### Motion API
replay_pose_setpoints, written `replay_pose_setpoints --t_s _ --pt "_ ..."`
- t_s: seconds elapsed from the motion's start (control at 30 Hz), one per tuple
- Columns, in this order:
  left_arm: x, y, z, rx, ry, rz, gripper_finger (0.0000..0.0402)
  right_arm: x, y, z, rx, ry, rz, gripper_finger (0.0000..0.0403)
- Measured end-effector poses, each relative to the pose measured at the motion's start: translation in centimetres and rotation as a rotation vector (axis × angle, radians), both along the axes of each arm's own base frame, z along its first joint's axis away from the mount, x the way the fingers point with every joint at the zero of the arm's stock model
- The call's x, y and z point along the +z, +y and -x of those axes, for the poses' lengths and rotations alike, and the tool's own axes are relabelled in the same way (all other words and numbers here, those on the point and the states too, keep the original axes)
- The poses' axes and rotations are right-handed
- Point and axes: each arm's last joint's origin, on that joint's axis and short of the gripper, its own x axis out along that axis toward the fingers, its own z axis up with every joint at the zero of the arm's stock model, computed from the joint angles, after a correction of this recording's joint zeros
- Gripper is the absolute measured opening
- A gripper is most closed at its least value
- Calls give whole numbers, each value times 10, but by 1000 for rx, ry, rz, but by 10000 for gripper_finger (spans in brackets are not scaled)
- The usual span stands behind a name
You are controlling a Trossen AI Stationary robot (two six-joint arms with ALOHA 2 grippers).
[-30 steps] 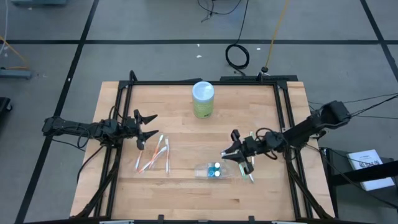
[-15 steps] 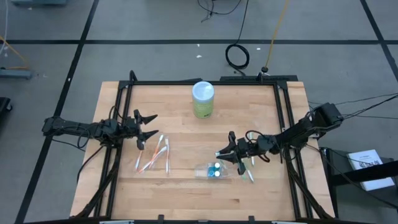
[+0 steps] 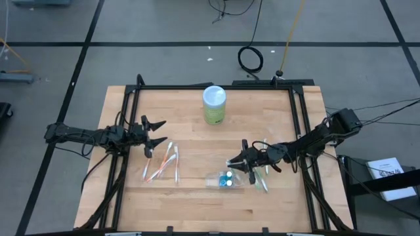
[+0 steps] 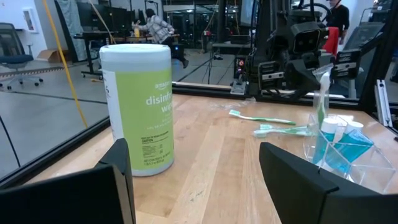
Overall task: Pick & Place toothbrushing station
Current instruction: Put the green toothbrush into the right section of the transparent organizer
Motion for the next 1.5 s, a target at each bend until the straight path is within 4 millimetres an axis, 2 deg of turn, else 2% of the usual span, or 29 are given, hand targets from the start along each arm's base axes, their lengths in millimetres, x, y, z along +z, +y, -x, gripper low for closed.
replay_pose_setpoints --t_s 0.13,0.43,0.73,0.8,0.97,1.1,1.33,1.5 --pt "0 0 0 0 0 0 225 0 0 0 2 -3 0 91" --pt "0 0 0 0 0 0 225 3 1 1 31 -18 21 180" --pt "0 0 0 0 0 0 225 29 -4 15 26 -34 79 223" --pt "0 0 0 0 0 0 225 36 -9 22 -42 0 87 223" --pt "0 0 0 0 0 0 225 38 -27 48 -368 211 70 213" --pt "0 0 0 0 0 0 225 31 -43 68 -585 404 -55 208" --pt "0 0 0 0 0 0 225 -1 -62 87 -743 791 -321 200" --pt "0 0 0 0 0 0 225 -17 -73 91 -861 955 -365 190"
